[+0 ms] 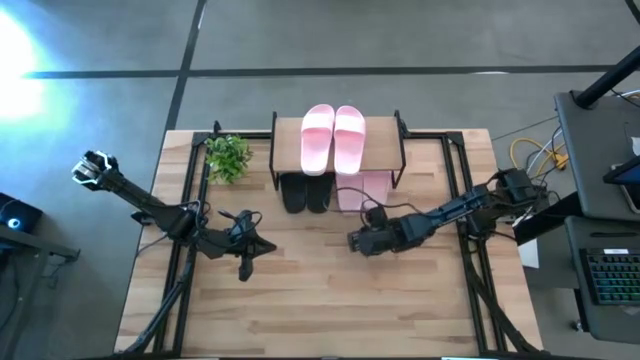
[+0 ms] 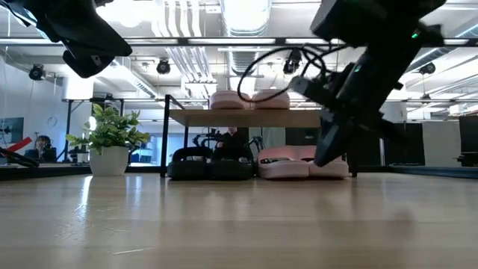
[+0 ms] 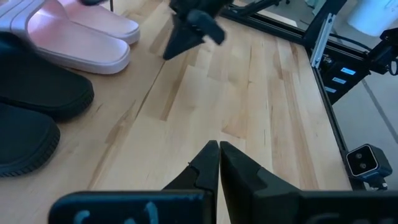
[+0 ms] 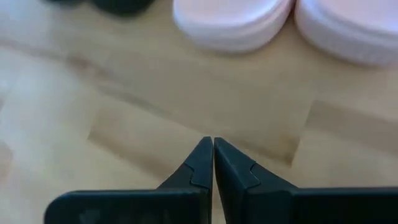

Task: Pick and place slides into the shelf
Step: Move the pair of slides from the middle of the table to under the shelf

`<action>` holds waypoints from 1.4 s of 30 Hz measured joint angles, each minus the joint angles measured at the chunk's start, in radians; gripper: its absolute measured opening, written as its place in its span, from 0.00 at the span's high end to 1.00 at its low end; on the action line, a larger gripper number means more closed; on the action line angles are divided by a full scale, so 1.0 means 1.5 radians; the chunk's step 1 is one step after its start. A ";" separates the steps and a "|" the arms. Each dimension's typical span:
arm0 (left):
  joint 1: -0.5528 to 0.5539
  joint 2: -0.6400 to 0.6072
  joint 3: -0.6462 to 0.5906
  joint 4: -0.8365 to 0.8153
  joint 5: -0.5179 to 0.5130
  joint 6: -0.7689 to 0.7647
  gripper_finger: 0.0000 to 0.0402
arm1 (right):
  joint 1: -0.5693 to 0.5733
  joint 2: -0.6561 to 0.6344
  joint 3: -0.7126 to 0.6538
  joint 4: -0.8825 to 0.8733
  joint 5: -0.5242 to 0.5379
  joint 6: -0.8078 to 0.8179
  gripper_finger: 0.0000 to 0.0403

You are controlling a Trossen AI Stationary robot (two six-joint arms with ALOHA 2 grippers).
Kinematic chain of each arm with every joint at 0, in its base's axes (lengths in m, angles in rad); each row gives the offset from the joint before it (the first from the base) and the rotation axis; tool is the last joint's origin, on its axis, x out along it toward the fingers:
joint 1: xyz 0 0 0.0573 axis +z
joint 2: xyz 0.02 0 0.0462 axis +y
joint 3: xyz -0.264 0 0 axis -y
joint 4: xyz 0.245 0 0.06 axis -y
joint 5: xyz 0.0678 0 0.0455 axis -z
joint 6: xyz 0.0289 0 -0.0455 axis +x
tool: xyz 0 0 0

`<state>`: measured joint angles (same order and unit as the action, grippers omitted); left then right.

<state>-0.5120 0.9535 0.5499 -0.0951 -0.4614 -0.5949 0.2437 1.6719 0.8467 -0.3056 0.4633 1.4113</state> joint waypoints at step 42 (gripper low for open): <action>0.000 0.000 0.000 0.003 0.000 0.000 1.00 | -0.076 0.215 0.193 0.172 -0.007 -0.209 0.98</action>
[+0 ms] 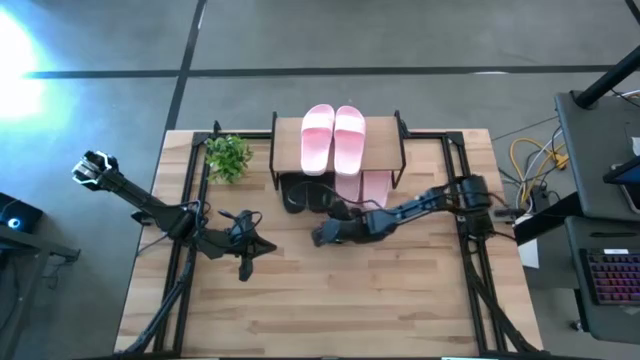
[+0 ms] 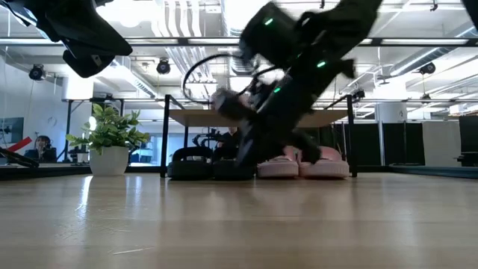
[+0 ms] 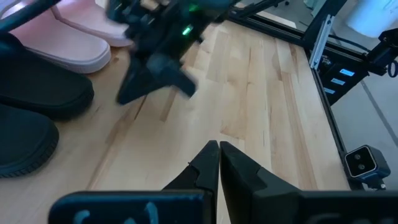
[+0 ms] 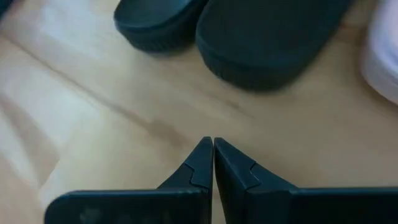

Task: Pick and place slides into the shelf
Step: Move the pair of slides from the middle of the table to under the shelf

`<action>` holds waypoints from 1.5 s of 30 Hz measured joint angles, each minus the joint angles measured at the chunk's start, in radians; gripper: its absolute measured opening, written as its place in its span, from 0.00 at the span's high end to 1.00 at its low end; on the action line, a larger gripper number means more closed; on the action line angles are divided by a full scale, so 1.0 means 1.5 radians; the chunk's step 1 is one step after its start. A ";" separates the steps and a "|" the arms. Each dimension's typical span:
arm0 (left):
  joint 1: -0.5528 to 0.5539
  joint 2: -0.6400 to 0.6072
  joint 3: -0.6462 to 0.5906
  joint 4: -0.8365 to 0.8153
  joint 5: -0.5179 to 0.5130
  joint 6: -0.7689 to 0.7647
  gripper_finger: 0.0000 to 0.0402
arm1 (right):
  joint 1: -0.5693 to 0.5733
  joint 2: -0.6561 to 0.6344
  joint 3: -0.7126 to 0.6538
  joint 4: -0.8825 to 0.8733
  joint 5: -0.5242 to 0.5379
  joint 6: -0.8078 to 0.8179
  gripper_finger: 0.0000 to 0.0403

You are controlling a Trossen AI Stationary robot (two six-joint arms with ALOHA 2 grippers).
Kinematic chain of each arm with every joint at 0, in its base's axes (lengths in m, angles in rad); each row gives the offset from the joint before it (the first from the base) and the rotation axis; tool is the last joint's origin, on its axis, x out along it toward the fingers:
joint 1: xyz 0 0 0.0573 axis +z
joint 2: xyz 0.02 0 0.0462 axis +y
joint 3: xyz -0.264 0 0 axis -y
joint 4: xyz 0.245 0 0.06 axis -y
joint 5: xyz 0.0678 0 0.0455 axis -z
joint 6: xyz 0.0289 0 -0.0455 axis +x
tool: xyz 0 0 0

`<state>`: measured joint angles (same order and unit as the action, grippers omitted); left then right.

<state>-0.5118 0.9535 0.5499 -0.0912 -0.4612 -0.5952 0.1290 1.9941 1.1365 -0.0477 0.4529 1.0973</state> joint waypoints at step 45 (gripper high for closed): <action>0.000 0.000 0.000 -0.011 0.005 0.005 1.00 | -0.114 0.173 0.244 0.014 -0.074 -0.190 0.98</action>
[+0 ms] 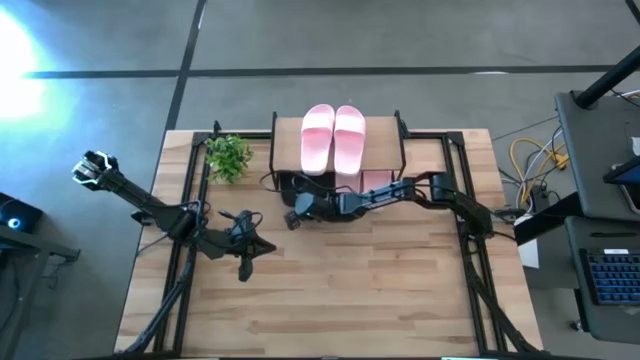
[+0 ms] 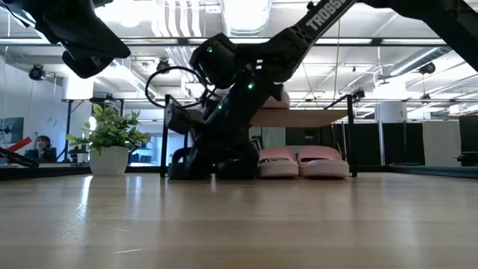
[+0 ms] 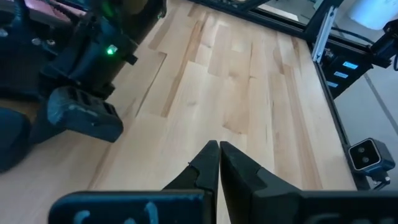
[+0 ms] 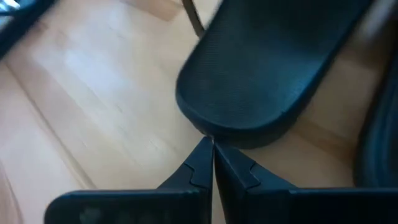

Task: Pick and place slides into the shelf
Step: Move the pair of slides from the middle of the table to under the shelf

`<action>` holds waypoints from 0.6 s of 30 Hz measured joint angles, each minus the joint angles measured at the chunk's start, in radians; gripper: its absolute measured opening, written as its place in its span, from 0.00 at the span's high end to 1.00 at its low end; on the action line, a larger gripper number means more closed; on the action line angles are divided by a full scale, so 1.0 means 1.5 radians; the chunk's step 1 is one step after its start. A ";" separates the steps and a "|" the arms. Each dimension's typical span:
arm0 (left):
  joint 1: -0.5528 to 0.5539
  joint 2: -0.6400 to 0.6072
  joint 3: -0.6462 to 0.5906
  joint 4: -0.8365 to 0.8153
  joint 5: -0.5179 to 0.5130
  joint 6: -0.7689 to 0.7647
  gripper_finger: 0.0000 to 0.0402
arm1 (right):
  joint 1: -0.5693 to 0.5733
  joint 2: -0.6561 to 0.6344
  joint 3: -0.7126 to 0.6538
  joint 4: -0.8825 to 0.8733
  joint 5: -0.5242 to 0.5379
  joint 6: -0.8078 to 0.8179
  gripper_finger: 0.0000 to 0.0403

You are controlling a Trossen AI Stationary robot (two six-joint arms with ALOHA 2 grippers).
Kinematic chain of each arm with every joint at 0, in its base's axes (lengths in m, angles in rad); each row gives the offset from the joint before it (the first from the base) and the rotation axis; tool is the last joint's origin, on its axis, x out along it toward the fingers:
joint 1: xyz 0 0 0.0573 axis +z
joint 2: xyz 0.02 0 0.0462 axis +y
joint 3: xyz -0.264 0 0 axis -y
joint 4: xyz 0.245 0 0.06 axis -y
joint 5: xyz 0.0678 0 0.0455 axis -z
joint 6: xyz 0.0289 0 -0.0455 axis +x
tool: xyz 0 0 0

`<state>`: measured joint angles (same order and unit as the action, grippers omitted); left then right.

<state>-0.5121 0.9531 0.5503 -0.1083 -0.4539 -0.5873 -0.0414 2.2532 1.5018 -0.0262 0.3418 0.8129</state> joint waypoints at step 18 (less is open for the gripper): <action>0.000 0.000 0.000 -0.007 0.002 -0.006 1.00 | 0.079 -0.054 0.093 -0.269 0.100 0.016 0.98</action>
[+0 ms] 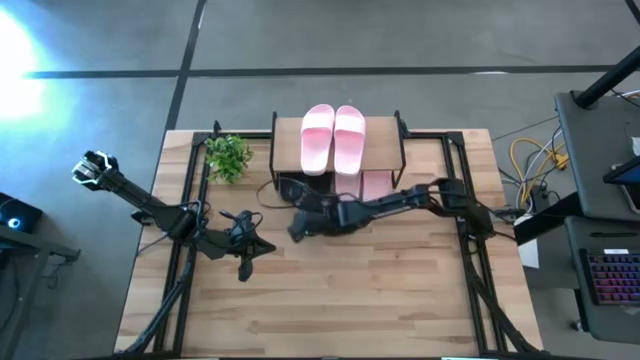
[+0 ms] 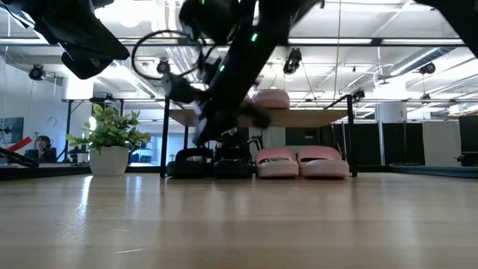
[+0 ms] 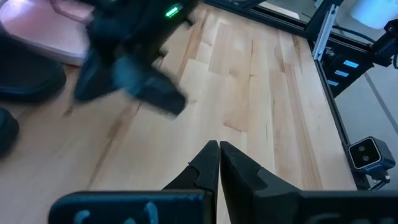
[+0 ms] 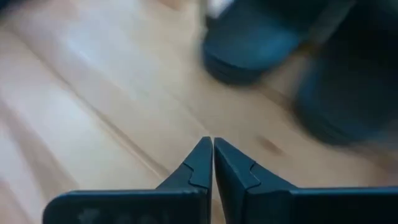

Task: Pick and place slides into the shelf
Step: Move the pair of slides from the middle of the table to under the shelf

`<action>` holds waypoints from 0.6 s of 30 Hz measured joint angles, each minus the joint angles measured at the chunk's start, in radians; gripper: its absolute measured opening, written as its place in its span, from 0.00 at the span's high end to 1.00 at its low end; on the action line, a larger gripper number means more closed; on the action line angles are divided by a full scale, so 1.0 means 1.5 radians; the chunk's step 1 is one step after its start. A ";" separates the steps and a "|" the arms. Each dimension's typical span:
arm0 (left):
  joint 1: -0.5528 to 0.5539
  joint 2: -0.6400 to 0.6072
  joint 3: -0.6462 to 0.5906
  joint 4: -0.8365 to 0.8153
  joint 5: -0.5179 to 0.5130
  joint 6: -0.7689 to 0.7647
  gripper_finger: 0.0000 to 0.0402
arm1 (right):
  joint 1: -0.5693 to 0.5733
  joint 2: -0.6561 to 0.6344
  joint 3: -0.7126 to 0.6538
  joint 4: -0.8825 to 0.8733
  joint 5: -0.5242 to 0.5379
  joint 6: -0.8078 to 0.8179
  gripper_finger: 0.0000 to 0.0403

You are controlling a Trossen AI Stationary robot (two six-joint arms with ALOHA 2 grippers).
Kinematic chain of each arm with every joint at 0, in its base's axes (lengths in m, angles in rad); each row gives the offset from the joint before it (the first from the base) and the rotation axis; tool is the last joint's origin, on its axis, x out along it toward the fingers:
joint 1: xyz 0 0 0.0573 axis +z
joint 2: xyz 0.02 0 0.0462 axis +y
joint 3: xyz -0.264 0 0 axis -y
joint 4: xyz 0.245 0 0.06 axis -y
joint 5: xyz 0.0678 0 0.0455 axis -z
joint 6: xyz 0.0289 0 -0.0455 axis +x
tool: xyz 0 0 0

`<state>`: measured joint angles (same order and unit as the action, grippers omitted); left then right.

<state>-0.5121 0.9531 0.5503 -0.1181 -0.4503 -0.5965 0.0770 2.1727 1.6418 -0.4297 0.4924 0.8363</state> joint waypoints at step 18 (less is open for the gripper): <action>0.000 0.000 0.000 0.000 0.000 0.000 1.00 | -0.025 -0.099 -0.215 -0.132 -0.101 0.224 0.98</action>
<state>-0.5121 0.9535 0.5503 -0.1177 -0.4504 -0.5961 0.0392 2.0239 1.3199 -0.6274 0.3413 1.1729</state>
